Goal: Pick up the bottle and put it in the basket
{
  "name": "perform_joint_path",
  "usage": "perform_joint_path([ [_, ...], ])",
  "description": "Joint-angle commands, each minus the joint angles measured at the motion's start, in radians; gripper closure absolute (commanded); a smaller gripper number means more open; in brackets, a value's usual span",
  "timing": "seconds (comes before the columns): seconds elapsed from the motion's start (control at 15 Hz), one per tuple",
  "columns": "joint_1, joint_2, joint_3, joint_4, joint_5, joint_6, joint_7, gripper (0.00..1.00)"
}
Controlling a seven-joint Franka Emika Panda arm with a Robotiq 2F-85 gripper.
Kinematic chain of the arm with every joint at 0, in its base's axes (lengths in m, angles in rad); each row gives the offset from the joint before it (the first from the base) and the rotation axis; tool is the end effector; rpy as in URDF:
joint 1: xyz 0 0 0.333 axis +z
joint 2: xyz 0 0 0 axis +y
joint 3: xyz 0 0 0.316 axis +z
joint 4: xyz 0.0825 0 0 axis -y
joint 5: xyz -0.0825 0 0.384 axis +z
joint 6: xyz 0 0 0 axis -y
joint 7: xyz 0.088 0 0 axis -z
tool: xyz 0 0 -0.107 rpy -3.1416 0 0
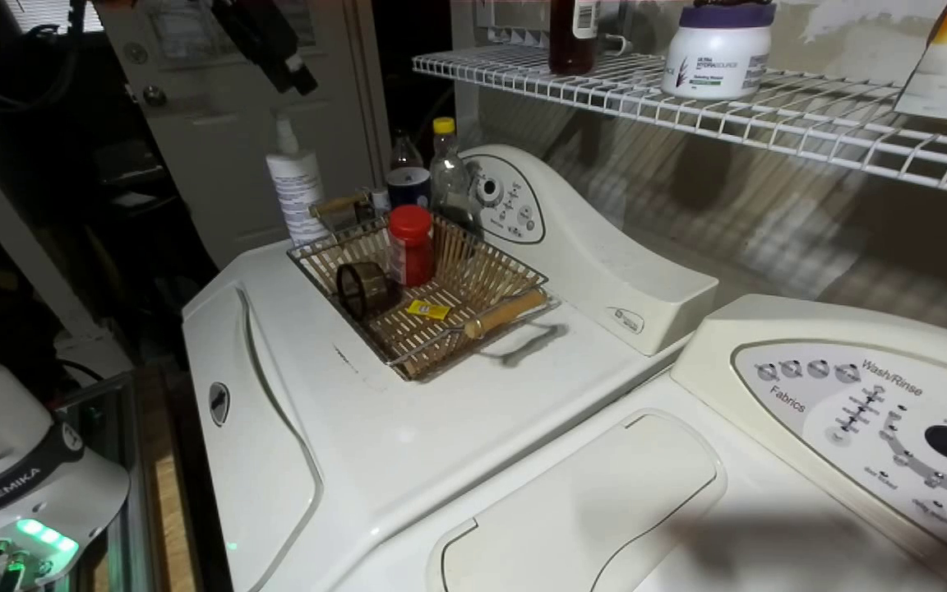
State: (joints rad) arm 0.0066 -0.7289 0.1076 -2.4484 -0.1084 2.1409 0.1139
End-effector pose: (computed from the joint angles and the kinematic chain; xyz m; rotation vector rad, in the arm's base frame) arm 0.3653 0.0454 0.5856 2.9421 0.0405 0.6465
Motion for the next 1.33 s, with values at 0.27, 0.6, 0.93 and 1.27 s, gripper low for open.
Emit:
perform_joint_path([
  [0.27,0.012,0.159,-0.004,0.294,-0.006,0.001,-0.058,0.00],
  [0.6,0.002,0.309,0.025,0.511,-0.044,0.009,-0.050,0.00],
  [0.93,0.018,0.306,0.015,0.506,-0.039,0.020,-0.050,0.00],
  [1.27,0.018,0.300,0.014,0.497,-0.038,0.020,-0.051,0.00],
])
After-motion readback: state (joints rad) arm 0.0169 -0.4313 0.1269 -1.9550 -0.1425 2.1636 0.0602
